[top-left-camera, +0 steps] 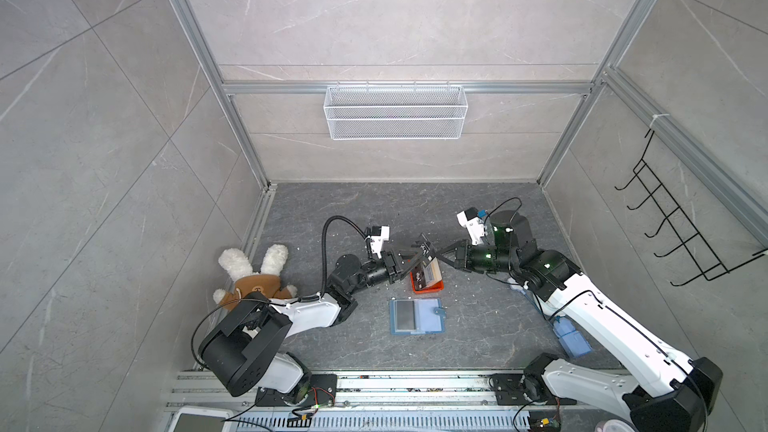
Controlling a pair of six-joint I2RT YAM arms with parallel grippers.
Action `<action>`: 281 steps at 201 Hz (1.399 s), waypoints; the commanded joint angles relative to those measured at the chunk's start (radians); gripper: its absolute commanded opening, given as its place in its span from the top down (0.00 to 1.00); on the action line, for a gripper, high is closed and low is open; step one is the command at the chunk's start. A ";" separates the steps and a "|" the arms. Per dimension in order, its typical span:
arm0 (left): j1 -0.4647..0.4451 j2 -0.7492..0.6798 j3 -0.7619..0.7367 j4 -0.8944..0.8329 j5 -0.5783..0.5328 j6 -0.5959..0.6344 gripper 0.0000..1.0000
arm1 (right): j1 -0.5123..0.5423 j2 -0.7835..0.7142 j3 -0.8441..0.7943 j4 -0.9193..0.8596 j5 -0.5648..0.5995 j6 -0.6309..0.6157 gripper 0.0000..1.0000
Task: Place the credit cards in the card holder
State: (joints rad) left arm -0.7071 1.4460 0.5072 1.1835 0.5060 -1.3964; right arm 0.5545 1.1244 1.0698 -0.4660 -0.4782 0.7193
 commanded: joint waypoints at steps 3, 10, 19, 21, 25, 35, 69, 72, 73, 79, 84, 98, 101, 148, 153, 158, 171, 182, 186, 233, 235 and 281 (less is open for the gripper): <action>-0.005 -0.008 0.044 0.072 0.003 -0.014 0.47 | -0.004 -0.015 -0.006 0.026 -0.021 0.018 1.00; -0.005 -0.006 0.046 0.078 0.000 -0.016 0.50 | -0.004 -0.015 -0.013 0.030 -0.020 0.021 1.00; -0.005 -0.005 0.049 0.081 -0.003 -0.020 0.54 | -0.004 -0.017 -0.025 0.037 -0.022 0.026 1.00; -0.005 -0.004 0.048 0.081 -0.003 -0.021 0.55 | -0.004 -0.018 -0.027 0.039 -0.022 0.027 1.00; -0.005 -0.006 0.050 0.081 -0.004 -0.021 0.56 | -0.004 -0.019 -0.031 0.041 -0.022 0.029 1.00; -0.005 -0.008 0.053 0.081 -0.007 -0.020 0.62 | -0.004 -0.020 -0.042 0.043 -0.019 0.030 1.00; -0.005 0.000 0.062 0.056 -0.014 -0.014 0.88 | -0.004 -0.021 -0.071 0.061 -0.020 0.039 1.00; -0.005 0.000 0.062 0.055 -0.014 -0.013 0.90 | -0.004 -0.019 -0.073 0.061 -0.019 0.039 1.00; -0.006 0.001 0.063 0.055 -0.014 -0.012 0.91 | -0.004 -0.019 -0.074 0.061 -0.019 0.039 1.00; -0.005 0.004 0.064 0.050 -0.014 -0.010 0.94 | -0.004 -0.019 -0.076 0.063 -0.019 0.039 1.00; -0.005 0.006 0.065 0.044 -0.014 -0.010 0.96 | -0.003 -0.020 -0.079 0.063 -0.017 0.039 1.00; -0.005 0.007 0.057 0.032 -0.015 0.001 0.99 | -0.004 -0.024 -0.083 0.061 -0.012 0.037 1.00; -0.005 0.007 0.055 0.028 -0.015 0.003 1.00 | -0.004 -0.025 -0.086 0.060 -0.011 0.036 1.00; -0.003 0.004 0.025 -0.007 -0.016 0.031 1.00 | -0.003 -0.046 -0.112 0.052 -0.002 0.024 0.90; -0.002 0.002 0.021 -0.014 -0.014 0.034 1.00 | -0.002 -0.048 -0.114 0.050 0.001 0.021 0.89; -0.002 0.001 0.017 -0.021 -0.014 0.038 1.00 | -0.002 -0.052 -0.118 0.048 0.002 0.018 0.89; 0.000 -0.004 0.008 -0.040 -0.010 0.048 1.00 | -0.004 -0.060 -0.131 0.044 0.007 0.016 0.86; 0.000 -0.007 0.000 -0.065 -0.003 0.057 1.00 | -0.003 -0.071 -0.145 0.046 0.013 0.017 0.83; -0.001 -0.009 -0.002 -0.073 0.000 0.060 1.00 | -0.002 -0.076 -0.150 0.046 0.016 0.016 0.82; 0.000 -0.080 -0.039 -0.270 0.048 0.136 1.00 | 0.021 -0.144 -0.242 0.013 0.104 -0.007 0.74; -0.001 -0.085 -0.042 -0.282 0.049 0.139 1.00 | 0.022 -0.145 -0.246 0.010 0.108 -0.009 0.74; -0.002 -0.278 -0.093 -0.587 0.027 0.238 1.00 | 0.080 -0.195 -0.341 -0.023 0.201 -0.026 0.73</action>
State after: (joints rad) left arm -0.7086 1.2812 0.4305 0.7689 0.5304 -1.2568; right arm 0.6037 0.9615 0.7773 -0.4541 -0.3531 0.7181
